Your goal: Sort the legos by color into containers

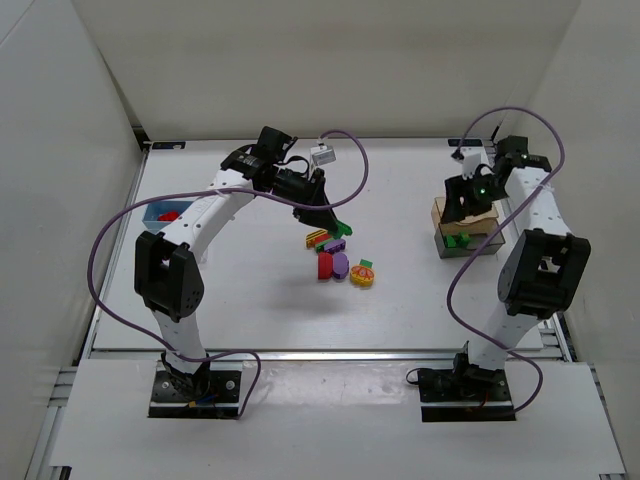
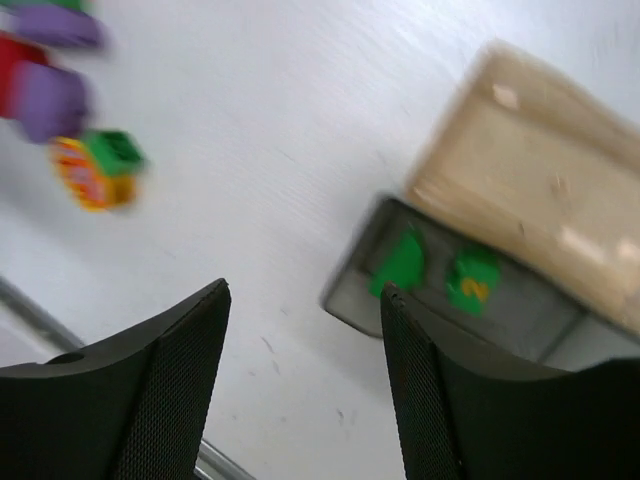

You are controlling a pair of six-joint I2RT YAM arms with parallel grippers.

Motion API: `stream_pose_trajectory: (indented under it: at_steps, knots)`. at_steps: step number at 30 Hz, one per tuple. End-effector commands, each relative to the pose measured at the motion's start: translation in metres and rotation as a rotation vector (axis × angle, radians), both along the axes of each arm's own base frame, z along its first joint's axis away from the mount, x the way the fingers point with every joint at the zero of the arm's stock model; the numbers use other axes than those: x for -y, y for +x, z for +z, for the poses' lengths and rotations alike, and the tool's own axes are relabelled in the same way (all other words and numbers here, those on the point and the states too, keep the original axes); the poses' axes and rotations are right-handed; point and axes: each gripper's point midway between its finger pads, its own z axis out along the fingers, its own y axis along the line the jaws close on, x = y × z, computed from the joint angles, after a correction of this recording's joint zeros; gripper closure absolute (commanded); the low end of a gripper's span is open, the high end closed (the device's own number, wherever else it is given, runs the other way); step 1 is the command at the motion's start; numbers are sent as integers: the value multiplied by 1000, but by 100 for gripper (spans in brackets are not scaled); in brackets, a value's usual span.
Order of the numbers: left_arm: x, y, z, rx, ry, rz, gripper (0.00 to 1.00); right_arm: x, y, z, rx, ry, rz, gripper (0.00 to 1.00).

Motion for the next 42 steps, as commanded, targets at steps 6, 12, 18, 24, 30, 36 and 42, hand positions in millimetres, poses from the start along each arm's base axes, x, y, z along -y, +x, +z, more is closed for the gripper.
stream_pose_trajectory:
  at_steps: [6, 12, 18, 24, 30, 36, 42]
  knots:
    - [5, -15, 36, 23, -123, -92, 89, -124, -45, 143, 97, 631, 393, 34]
    - [12, -19, 42, 27, -141, -118, 89, -174, -73, 156, 72, 704, 549, 35]
    - [20, -26, 39, 46, -121, -133, 89, -197, -80, 151, 41, 701, 622, 33]
    - [24, -27, 38, 71, -112, -138, 89, -208, -90, 155, 24, 702, 671, 28]
    - [28, -22, 34, 81, -105, -136, 89, -222, -107, 155, 10, 691, 744, 22]
    - [34, -15, 35, 102, -100, -132, 89, -231, -125, 148, -9, 648, 820, 21]
    - [34, -14, 34, 107, -98, -131, 89, -234, -131, 144, -15, 620, 844, 20]
